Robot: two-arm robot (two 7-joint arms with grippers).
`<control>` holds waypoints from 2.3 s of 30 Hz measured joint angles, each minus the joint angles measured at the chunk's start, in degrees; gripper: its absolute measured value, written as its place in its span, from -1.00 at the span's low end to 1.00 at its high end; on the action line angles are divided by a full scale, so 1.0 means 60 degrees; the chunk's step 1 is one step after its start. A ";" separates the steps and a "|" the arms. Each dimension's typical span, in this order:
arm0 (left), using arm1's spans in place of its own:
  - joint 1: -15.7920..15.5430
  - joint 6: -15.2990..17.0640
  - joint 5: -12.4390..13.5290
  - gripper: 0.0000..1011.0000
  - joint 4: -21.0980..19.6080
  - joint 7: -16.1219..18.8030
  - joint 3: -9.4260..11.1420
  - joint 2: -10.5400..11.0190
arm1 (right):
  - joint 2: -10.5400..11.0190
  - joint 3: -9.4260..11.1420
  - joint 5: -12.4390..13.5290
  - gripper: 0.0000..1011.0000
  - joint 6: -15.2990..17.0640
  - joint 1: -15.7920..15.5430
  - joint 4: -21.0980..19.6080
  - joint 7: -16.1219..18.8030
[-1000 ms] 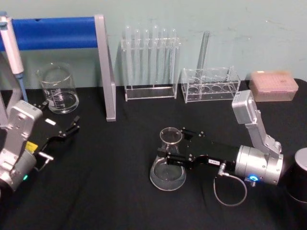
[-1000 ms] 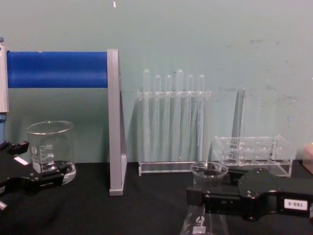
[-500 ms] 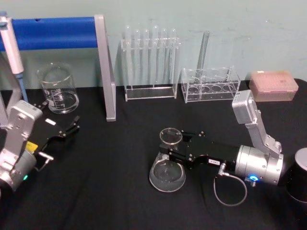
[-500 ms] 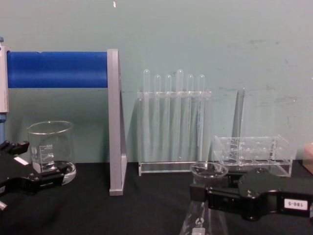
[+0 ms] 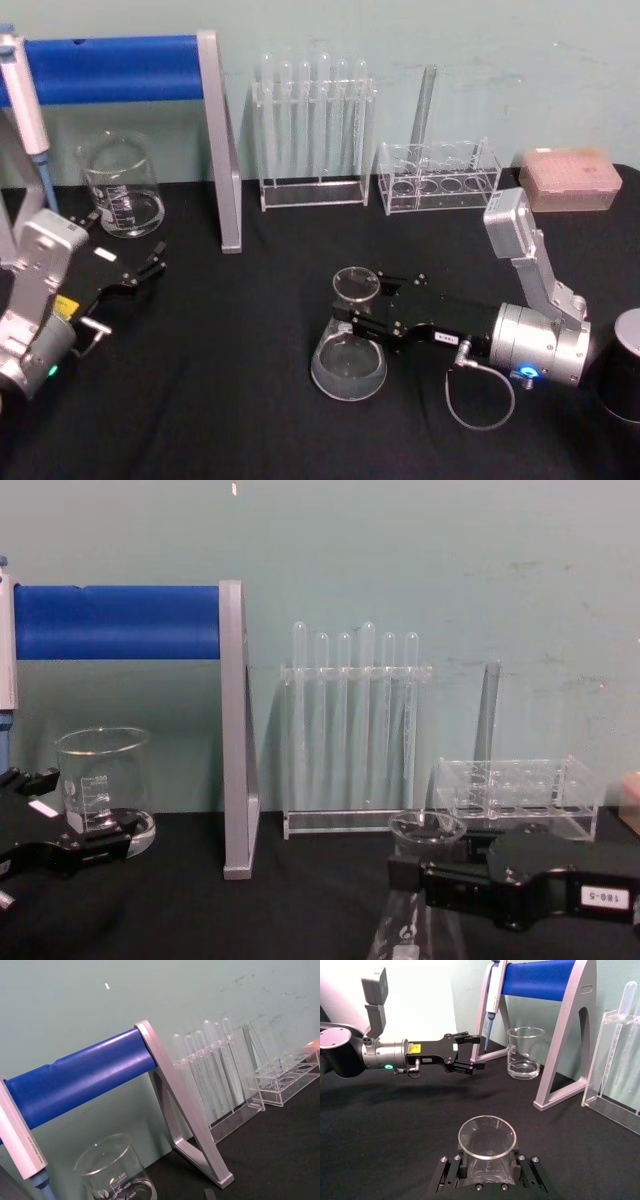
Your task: Grasp the erlenmeyer flask with one hand, shake it three times, then place it back.
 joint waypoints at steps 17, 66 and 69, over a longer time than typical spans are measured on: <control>0.0001 0.0000 0.0000 0.98 0.0000 0.0000 0.0000 0.0000 | -0.0043 0.0417 -0.0034 -0.11 0.0141 -0.0503 -0.0702 -0.1210; 0.0000 0.0000 0.0000 0.98 0.0000 0.0000 0.0000 0.0000 | -0.0968 0.2768 -0.1393 -0.11 0.0262 -0.2638 -0.3110 -0.4519; 0.0000 0.0000 0.0000 0.98 0.0000 0.0000 0.0000 0.0000 | -0.1055 0.2565 -0.1446 -0.11 0.0294 -0.2489 -0.3030 -0.4165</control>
